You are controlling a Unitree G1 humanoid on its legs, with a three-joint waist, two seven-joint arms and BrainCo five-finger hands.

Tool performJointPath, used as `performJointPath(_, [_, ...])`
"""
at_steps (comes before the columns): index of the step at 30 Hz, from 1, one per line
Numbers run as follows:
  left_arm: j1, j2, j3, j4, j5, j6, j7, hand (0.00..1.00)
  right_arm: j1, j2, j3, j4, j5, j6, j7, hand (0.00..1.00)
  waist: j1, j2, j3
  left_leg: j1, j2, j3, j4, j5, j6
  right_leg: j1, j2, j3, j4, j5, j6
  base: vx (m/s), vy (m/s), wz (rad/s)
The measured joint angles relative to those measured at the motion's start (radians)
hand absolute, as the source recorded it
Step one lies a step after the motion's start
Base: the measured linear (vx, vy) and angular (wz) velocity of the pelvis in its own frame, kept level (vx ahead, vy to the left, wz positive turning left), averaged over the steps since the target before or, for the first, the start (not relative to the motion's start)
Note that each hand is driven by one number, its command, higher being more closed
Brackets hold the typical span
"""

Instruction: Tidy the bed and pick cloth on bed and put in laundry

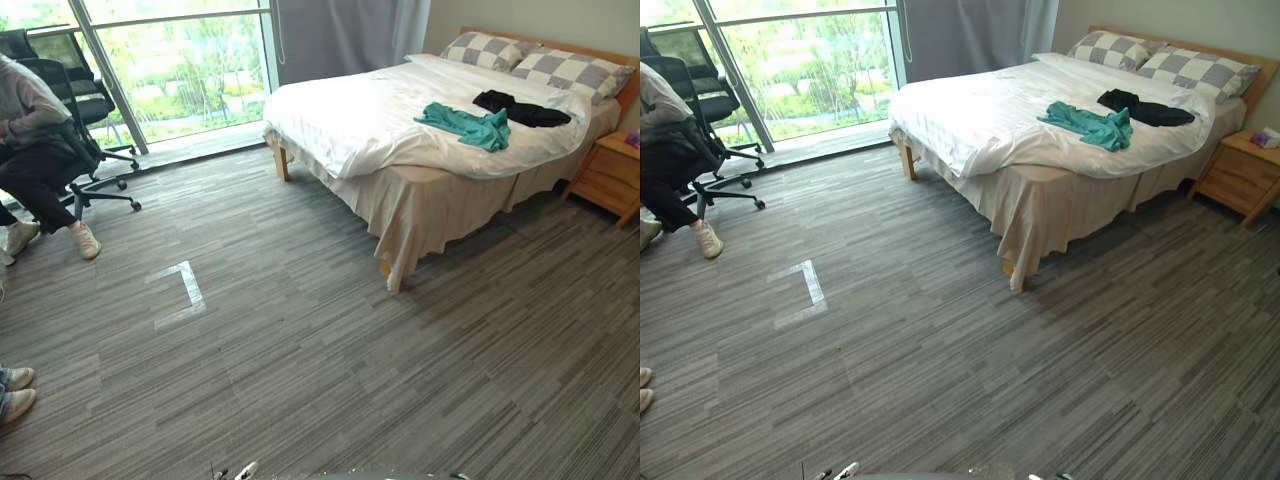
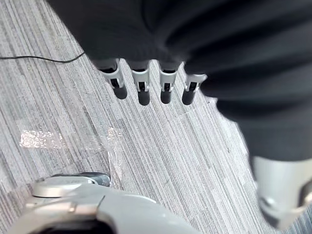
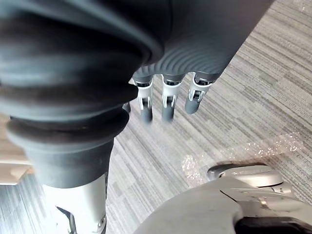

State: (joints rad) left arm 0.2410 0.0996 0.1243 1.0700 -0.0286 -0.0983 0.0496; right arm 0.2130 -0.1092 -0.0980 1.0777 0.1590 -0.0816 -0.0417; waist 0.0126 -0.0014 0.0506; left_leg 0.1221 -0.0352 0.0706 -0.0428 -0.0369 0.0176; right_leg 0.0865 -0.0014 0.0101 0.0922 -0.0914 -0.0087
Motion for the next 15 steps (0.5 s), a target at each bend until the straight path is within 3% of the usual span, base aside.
performJointPath(3, [-0.007, -0.001, 0.001, 0.003, 0.000, -0.005, 0.009, 0.00, 0.000, 0.006, -0.012, 0.005, 0.009, -0.014, -0.001, 0.00, 0.001, -0.004, 0.000, 0.039, -0.002, -0.006, -0.053, 0.029, 0.004, 0.032, 0.000, -0.011, -0.036, 0.007, 0.002, 0.06, 0.002, 0.07])
performJointPath(15, [-0.026, 0.000, -0.003, 0.030, 0.004, -0.009, 0.018, 0.00, -0.014, 0.004, -0.023, 0.026, 0.010, -0.019, 0.000, 0.00, 0.001, 0.007, 0.017, 0.047, 0.003, 0.005, -0.059, 0.029, 0.003, 0.046, 0.006, -0.012, -0.062, 0.007, 0.003, 0.00, -0.024, 0.00])
